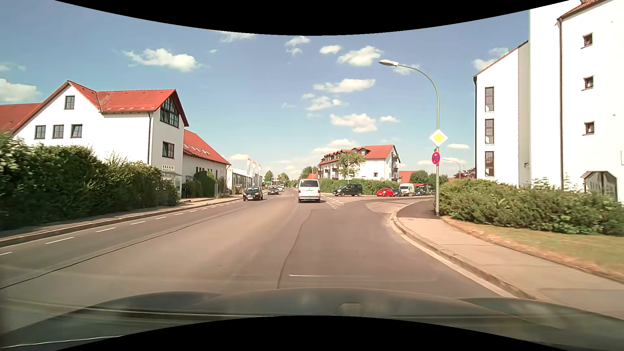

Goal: Follow the waypoints while adhering to traffic rules and regulations

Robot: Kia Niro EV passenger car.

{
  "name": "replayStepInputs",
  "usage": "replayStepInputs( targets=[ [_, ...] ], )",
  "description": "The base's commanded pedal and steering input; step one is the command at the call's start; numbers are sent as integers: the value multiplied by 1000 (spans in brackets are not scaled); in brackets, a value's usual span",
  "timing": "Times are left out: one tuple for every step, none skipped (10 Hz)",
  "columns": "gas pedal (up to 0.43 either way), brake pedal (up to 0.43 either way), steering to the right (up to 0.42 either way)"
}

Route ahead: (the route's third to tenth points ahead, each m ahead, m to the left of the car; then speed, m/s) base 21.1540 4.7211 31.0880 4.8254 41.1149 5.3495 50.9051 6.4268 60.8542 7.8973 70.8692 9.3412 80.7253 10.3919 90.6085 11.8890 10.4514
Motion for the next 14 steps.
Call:
replayStepInputs(
  targets=[
    [28,6,-21],
    [28,12,-20],
    [28,6,-19],
    [28,6,-19],
    [39,6,-19],
    [39,6,-18],
    [39,6,-18],
    [39,6,-18],
    [39,6,-17],
    [39,6,-17],
    [39,6,-16],
    [28,6,-15],
    [28,6,-13],
    [0,6,-14]
  ],
)
